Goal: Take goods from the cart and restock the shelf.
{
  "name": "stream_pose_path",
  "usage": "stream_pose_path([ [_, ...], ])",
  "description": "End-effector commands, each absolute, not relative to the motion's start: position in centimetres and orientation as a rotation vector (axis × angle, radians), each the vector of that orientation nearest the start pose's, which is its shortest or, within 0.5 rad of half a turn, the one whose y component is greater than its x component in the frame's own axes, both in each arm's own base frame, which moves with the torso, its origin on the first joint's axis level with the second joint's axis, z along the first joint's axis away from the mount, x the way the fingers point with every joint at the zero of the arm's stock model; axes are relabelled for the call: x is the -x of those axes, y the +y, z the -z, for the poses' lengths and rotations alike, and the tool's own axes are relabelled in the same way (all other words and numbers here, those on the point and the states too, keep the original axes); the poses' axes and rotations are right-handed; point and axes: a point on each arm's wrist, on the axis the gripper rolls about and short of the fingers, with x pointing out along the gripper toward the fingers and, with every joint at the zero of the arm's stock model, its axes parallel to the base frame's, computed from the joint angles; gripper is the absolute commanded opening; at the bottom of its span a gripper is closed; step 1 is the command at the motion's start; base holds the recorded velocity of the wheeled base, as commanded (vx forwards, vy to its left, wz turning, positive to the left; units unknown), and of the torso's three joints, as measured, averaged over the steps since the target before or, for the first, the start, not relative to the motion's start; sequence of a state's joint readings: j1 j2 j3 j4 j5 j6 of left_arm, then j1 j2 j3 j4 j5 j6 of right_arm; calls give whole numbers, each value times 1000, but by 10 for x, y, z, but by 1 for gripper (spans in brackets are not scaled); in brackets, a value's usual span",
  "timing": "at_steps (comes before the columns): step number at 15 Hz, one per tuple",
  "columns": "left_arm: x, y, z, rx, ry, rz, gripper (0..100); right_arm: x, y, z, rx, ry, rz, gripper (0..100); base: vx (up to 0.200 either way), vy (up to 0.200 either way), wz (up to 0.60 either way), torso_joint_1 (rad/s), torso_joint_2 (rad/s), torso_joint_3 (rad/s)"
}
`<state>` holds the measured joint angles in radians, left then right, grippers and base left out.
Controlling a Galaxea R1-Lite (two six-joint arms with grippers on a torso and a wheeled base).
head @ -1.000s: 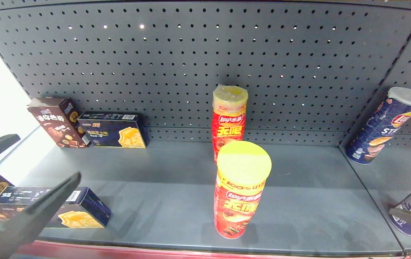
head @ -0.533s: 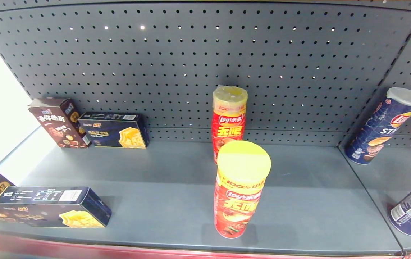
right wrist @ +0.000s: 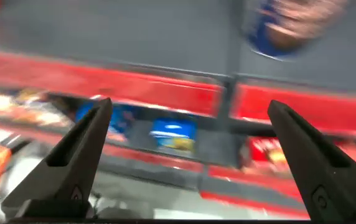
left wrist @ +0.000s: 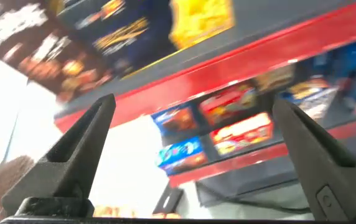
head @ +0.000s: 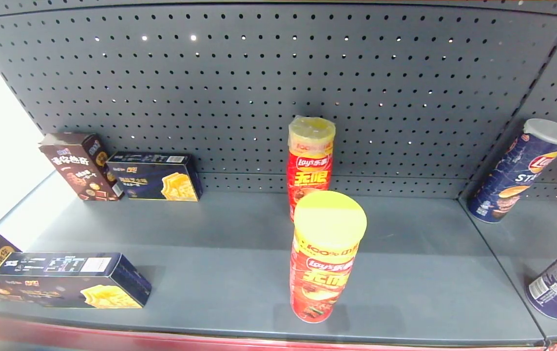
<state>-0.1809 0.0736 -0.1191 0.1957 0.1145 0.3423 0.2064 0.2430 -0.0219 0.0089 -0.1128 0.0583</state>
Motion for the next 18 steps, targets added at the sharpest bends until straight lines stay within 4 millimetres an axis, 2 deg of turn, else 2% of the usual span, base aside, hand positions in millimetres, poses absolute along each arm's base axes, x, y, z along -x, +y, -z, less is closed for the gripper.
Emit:
stream_pose_path([
  [1, 24, 6, -90, -367, 166, 48, 100, 16, -3, -80, -62, 87, 52, 100, 0, 0, 0, 0, 0, 0],
  [3, 23, 7, -91, -371, 152, 7, 100, 23, -2, -77, -71, -15, 108, 100, 0, 0, 0, 0, 0, 0],
  [7, 24, 1, -92, -333, 190, -204, 100, 23, -1, -76, -11, -3, 44, 100, 0, 0, 0, 0, 0, 0],
  [8, 24, 1, -91, -309, 186, -206, 100, 23, -1, -76, -9, -3, 43, 100, 0, 0, 0, 0, 0, 0],
  [10, 22, 1, -88, -263, 169, -153, 100, 23, -1, -76, -5, -2, 43, 100, 0, 0, 0, 0, 0, 0],
  [13, 18, -5, -85, -135, 81, 120, 100, 23, -1, -76, -6, -2, 43, 100, 0, 0, 0, 0, 0, 0],
  [14, 17, -5, -84, -108, 81, 120, 100, 23, -1, -76, -5, -2, 43, 100, 0, 0, 0, 0, 0, 0],
  [16, 17, -4, -84, -35, 84, 65, 100, 23, -1, -76, -6, -2, 43, 100, 0, 0, 0, 0, 0, 0],
  [17, 17, -1, -80, -12, 102, -93, 100, 23, -1, -76, -6, -2, 44, 100, 0, 0, 0, 0, 0, 0],
  [18, 16, 0, -77, -20, 109, -131, 100, 23, -1, -76, -5, 0, 44, 100, 0, 0, 0, 0, 0, 0],
])
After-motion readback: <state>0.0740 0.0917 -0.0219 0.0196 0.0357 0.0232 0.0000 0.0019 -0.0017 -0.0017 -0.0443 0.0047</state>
